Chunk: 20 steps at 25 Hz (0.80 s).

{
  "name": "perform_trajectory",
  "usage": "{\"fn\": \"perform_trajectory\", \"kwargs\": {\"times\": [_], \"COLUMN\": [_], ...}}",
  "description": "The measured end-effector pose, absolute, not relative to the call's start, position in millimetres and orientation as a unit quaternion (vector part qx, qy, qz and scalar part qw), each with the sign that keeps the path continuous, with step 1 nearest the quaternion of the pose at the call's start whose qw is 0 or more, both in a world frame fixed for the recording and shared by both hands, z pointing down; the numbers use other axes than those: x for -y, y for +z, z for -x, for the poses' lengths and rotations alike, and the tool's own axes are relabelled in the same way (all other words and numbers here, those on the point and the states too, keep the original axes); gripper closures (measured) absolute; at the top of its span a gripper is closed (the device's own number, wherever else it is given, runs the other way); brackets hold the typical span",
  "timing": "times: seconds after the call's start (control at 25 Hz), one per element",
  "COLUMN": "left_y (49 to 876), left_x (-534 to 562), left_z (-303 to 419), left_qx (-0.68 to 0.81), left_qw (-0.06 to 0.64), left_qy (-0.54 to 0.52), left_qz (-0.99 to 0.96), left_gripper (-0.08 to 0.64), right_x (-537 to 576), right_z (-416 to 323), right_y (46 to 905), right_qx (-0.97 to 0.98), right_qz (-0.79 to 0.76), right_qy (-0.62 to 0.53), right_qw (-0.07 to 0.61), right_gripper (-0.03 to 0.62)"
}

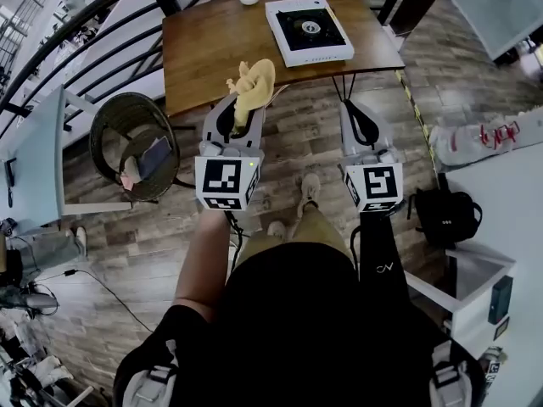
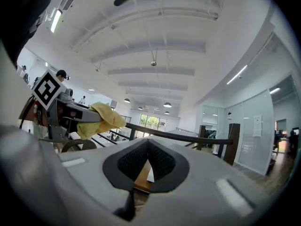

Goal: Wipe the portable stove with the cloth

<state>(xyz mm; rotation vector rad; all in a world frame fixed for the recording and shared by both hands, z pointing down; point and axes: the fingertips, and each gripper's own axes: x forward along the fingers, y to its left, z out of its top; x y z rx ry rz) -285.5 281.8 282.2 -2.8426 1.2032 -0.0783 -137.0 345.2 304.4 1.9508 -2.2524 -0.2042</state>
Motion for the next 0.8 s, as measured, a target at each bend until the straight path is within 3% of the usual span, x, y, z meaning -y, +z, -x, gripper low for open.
{"fn": "perform_trajectory", "kwargs": {"times": [0.8], "left_y": [273.0], "left_x": [-117.0], "left_z": [161.3], "left_qx": [-0.436], "left_qw": [0.036], "left_qy": [-0.025], "left_qz": [0.899], "left_gripper": [0.471], "right_x": [-164.2], "right_z": [12.6], "right_y": [279.5], "right_qx": [0.781], "right_qz": [-0.615], "right_qy": [-0.095], "right_qw": [0.050], "right_gripper": [0.589]}}
